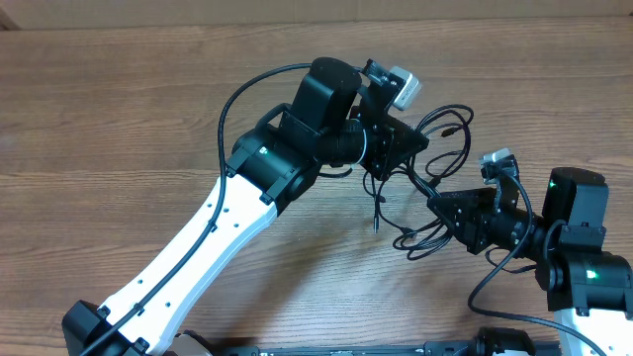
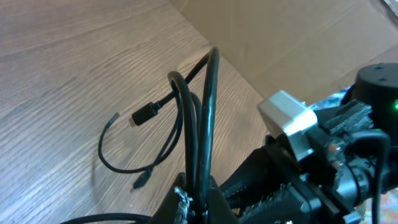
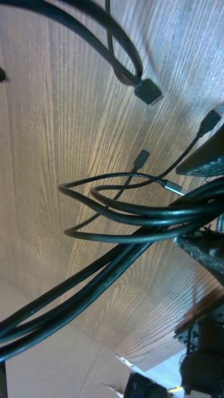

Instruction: Untangle cables

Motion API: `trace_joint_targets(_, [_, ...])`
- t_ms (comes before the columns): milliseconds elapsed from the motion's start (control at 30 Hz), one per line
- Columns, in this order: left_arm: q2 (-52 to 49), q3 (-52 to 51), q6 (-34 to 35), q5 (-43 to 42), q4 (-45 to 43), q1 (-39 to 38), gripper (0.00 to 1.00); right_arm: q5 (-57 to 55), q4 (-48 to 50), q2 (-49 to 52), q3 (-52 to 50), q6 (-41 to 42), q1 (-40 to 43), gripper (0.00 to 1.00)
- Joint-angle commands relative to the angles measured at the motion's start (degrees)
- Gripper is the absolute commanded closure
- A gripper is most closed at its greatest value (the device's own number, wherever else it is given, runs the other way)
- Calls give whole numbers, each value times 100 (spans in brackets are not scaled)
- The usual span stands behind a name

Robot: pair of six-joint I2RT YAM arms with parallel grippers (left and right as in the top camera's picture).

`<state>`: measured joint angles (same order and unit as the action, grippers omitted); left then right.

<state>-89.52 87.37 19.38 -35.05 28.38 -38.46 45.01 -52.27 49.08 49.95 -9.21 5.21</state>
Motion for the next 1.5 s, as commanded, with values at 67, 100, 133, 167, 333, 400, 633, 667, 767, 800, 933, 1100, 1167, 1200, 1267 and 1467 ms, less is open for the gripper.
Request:
trace_joint_targets(67, [157,184,37,109,138,31,95,55,55,-15,186,-4,7,83])
trace_joint_targets(100, [157,184,37,109,133,31,96,55,55,-15,186,-4,7,84])
trace_joint_targets(133, [157,184,39,105,120,31,96,55,55,-15,186,-7,7,84])
trace_joint_targets(167, [157,184,39,103,98,31,96,55,61,-15,186,-7,7,86])
trace_joint_targets(333, [157,184,35,111,72,31,96,55,68,-15,186,-2,7,96])
trace_joint_targets(400, [155,184,33,116,85,31,96,55,70,-15,186,17,7,96])
trace_joint_targets(633, [155,184,-55,339,367,31,96,55,275,-15,186,398,7,96])
trace_joint_targets(667, [155,184,-55,402,439,31,96,52,299,-15,186,468,7,96])
trace_joint_targets(767, [155,184,-52,529,579,31,96,50,332,-15,186,496,7,96])
trace_joint_targets(800, [155,184,-55,553,608,31,96,46,358,-15,186,535,7,96])
trace_joint_targets(933, [155,184,-52,667,704,31,96,-494,527,-15,186,1311,7,96])
trace_joint_targets(1100, [155,184,-52,1364,1239,31,96,-643,621,-15,188,1759,7,96])
trace_joint_targets(1167, [155,184,-48,1740,1596,31,96,-643,723,-15,188,2013,7,96])
trace_joint_targets(1200, [153,181,-48,1875,1740,31,96,-645,776,-15,188,2138,7,96])
trace_joint_targets(1267, [153,181,-48,2142,2009,31,96,-643,837,-15,188,2295,7,96])
trace_joint_targets(1467, [153,184,68,2651,2507,31,96,-669,852,-15,188,2426,7,96])
